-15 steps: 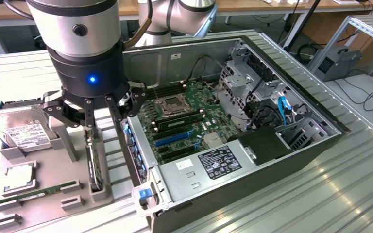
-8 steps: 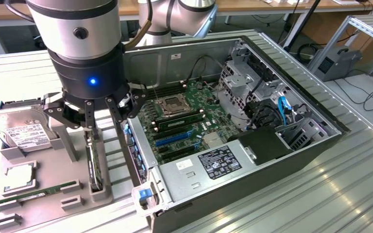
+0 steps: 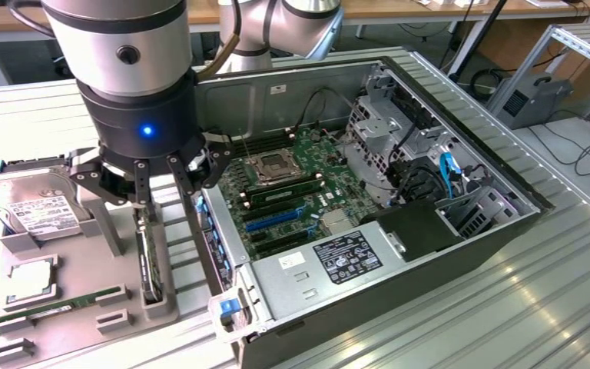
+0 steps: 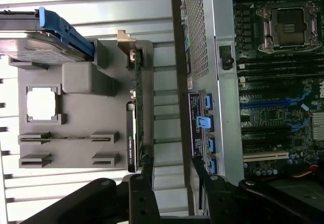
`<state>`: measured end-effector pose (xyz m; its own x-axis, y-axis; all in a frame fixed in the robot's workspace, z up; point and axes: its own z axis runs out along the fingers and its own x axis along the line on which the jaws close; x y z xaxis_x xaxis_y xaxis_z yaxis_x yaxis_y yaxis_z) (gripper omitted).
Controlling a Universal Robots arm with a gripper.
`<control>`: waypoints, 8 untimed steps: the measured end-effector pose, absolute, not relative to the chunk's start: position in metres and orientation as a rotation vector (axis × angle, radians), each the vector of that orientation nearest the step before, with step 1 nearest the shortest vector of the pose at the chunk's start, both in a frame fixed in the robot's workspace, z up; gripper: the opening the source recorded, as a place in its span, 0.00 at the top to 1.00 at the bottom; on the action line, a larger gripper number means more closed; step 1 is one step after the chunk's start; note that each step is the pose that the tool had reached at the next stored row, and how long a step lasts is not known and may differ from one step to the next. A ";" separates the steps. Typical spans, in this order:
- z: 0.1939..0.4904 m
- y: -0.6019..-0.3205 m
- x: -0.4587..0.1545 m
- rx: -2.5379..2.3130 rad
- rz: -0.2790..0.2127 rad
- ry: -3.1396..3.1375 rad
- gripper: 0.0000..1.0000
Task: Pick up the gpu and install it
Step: 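Pick up the gpu and move the gpu toward the slot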
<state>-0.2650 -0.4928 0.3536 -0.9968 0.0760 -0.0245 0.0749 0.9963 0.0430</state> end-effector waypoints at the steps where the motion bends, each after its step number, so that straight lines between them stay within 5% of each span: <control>1: 0.353 -0.493 -0.265 0.118 0.065 3.113 0.58; 8: 0.350 -0.494 -0.265 0.118 0.066 3.112 0.58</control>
